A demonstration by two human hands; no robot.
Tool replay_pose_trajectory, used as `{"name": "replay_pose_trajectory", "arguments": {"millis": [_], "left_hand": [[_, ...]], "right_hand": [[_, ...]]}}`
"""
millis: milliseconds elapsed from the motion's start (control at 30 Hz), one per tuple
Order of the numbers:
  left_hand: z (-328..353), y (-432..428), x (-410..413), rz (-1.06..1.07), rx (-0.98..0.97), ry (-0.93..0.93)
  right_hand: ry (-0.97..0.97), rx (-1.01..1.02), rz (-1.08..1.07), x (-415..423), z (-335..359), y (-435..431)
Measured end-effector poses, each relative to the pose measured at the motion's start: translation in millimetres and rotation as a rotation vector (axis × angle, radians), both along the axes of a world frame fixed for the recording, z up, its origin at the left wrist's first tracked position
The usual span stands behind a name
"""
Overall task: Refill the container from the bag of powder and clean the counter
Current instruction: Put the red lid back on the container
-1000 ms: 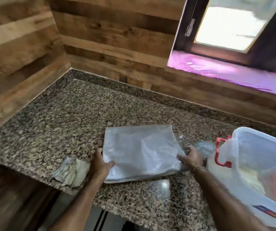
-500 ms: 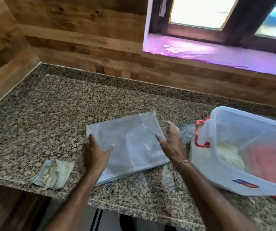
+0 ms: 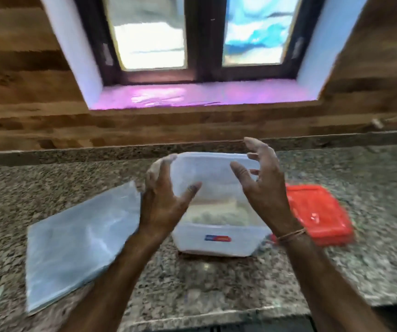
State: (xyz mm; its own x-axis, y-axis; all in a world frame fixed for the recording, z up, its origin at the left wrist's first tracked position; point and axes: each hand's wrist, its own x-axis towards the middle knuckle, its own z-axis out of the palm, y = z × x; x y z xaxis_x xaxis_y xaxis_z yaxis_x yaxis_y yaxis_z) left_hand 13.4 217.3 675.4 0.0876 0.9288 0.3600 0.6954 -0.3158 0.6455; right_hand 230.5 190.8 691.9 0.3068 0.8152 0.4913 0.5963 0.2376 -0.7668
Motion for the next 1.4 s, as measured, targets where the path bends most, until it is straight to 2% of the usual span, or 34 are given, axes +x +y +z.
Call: {"name": "replay_pose_trajectory", "arguments": {"millis": [133, 333, 500, 667, 733, 900, 1000, 1133, 1333, 1400], "left_hand": [[-11.6, -17.9, 116.9, -0.165, -0.079, 0.133], [-38.9, -31.4, 222.7, -0.396, -0.284, 0.310], [-43.9, -22.5, 247.5, -0.343, -0.332, 0.331], [-42.5, -24.6, 272.3, -0.196, -0.311, 0.417], [-40.9, -28.3, 276.8, -0.152, -0.278, 0.442], [-40.9, -31.2, 279.7, -0.099, -0.248, 0.513], [-41.3, -29.8, 280.8, -0.089, -0.249, 0.501], [-42.6, -28.0, 280.7, -0.086, -0.254, 0.484], [-42.2, -26.2, 279.4, -0.109, -0.280, 0.454], [-40.9, -25.8, 279.0, -0.122, -0.311, 0.430]], "right_hand": [[0.007, -0.152, -0.214, 117.3, -34.8, -21.6], [-0.022, -0.616, -0.327, 236.6, -109.3, -45.8], [-0.094, -0.945, -0.383, 290.3, -164.0, -51.4], [-0.002, -1.076, -0.382, 323.5, -195.2, -48.2], [-0.031, -1.116, -0.379, 329.1, -202.2, -43.1], [-0.050, -1.061, -0.338, 317.2, -203.4, -25.8], [0.037, -1.057, -0.347, 312.1, -207.1, -21.5], [0.357, -0.916, -0.442, 319.9, -208.4, -21.9], [0.886, -0.631, -0.310, 334.1, -193.7, -54.4], [1.005, -0.527, -0.308, 342.1, -181.9, -71.0]]}}
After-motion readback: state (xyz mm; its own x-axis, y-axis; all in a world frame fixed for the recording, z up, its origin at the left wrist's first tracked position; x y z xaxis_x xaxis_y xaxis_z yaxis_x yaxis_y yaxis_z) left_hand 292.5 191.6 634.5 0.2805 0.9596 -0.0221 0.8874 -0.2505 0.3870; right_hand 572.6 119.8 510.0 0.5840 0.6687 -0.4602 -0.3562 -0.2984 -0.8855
